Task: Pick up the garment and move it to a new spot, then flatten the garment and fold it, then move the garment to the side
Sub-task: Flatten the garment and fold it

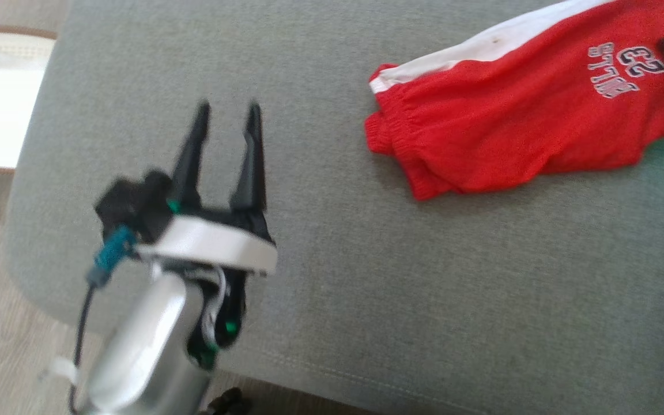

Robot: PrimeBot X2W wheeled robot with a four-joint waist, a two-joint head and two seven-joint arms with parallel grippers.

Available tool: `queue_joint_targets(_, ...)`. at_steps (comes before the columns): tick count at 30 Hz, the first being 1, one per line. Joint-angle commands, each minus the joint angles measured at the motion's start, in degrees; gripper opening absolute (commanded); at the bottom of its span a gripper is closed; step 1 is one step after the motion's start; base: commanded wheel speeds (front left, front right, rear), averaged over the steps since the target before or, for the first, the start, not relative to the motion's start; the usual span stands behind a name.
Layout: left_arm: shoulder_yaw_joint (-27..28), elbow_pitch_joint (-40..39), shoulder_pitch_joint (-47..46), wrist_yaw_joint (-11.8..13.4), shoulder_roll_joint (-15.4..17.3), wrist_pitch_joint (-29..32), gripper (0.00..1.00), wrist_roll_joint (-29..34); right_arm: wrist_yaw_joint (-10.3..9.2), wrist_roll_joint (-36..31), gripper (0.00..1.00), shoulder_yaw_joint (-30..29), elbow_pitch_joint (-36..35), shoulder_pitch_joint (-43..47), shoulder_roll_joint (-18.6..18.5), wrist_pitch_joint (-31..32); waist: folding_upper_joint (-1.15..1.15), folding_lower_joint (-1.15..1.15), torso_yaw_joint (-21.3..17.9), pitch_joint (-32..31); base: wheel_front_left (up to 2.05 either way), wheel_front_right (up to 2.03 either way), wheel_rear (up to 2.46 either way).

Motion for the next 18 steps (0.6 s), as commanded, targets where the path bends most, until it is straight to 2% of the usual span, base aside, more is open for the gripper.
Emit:
queue_joint_targets(1,3.7,-1.9,1.6,-1.1,-0.5,-0.4,1.00,1.7,0.39,0.3,1.00,0.3,1.8,-1.5,-0.4,2.9,0.00,0.00,1.1,0.5,0.00,0.00,0.00)
queue_joint_targets(2,4.6,-1.9,2.7,-2.0,-1.7,-0.4,1.00,2.5,0.39,0.6,1.00,0.5,3.2,-1.9,0.1,5.0,0.00,0.00,1.4,0.5,0.00,0.00,0.00)
queue_joint_targets(3,6.2,-1.7,4.5,-3.5,-3.3,-0.4,1.00,4.2,0.39,1.2,1.00,0.9,4.7,-2.4,1.2,9.7,0.00,0.00,2.0,0.5,0.00,0.00,0.00)
queue_joint_targets(7,8.7,-1.2,6.7,-6.3,-5.7,-0.4,1.00,6.3,0.39,3.0,1.00,1.6,3.9,-2.1,2.6,18.2,0.00,0.00,2.7,0.5,0.00,0.00,0.00)
queue_joint_targets(12,10.8,-0.6,7.6,-8.6,-7.1,-0.4,1.00,7.8,0.39,3.8,1.00,2.2,2.7,-1.1,3.4,21.6,0.00,0.00,3.2,0.5,0.00,0.00,0.00)
queue_joint_targets(13,11.1,-0.5,7.7,-8.9,-7.2,-0.4,1.00,8.0,0.39,4.0,0.96,2.3,2.3,-0.8,3.5,21.8,0.00,0.00,3.3,0.5,0.00,0.00,0.00)
queue_joint_targets(15,11.6,-0.5,7.9,-9.4,-7.4,-0.4,1.00,8.4,0.39,3.9,0.19,2.4,1.5,-0.7,3.3,20.8,0.00,0.00,3.4,0.5,0.00,0.00,0.00)
queue_joint_targets(16,11.7,-0.4,8.0,-9.6,-7.4,-0.4,1.00,8.5,0.39,3.7,0.00,2.5,1.3,-0.6,3.1,20.1,0.00,0.00,3.4,0.5,0.00,0.00,0.00)
queue_joint_targets(18,11.9,-0.2,8.2,-9.9,-7.5,-0.4,1.00,8.6,0.39,3.7,0.00,2.4,1.3,-0.4,2.9,19.2,0.00,0.00,3.5,0.4,0.00,0.00,0.00)
